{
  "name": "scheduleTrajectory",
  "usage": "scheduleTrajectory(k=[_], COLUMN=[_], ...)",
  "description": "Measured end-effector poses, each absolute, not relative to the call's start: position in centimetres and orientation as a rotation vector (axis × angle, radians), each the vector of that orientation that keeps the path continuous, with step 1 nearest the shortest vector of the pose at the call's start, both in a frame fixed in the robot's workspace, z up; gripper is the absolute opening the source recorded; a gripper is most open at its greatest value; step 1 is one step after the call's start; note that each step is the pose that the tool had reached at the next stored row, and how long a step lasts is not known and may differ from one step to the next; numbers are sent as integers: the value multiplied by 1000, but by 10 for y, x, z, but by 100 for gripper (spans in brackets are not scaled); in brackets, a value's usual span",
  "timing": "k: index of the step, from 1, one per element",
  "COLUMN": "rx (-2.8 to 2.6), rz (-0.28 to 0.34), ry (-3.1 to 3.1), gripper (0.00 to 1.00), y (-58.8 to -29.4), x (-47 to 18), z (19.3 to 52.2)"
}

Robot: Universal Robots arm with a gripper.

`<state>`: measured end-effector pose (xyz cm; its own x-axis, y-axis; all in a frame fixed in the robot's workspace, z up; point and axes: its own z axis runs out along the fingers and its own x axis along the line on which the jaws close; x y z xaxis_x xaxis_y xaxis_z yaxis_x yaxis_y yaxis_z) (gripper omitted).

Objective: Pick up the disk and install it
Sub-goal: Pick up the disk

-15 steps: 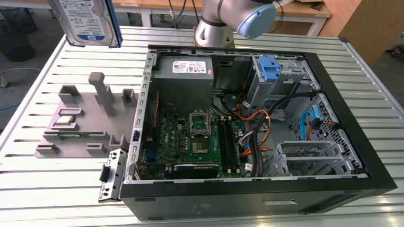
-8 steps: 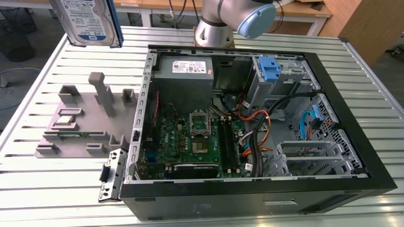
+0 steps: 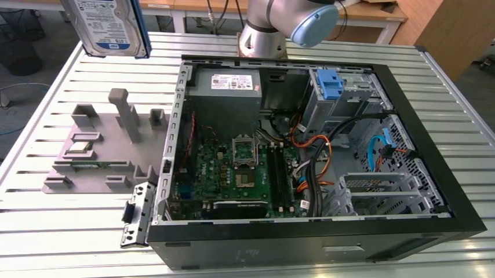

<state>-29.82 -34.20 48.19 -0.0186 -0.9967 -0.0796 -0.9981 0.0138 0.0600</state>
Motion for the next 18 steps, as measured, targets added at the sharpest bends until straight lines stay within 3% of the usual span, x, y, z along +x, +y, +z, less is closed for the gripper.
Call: scheduleTrajectory(k=[18], rx=[-2190], rz=[155], ry=[2226], gripper=[35], y=[-342], x=[-293], z=[482])
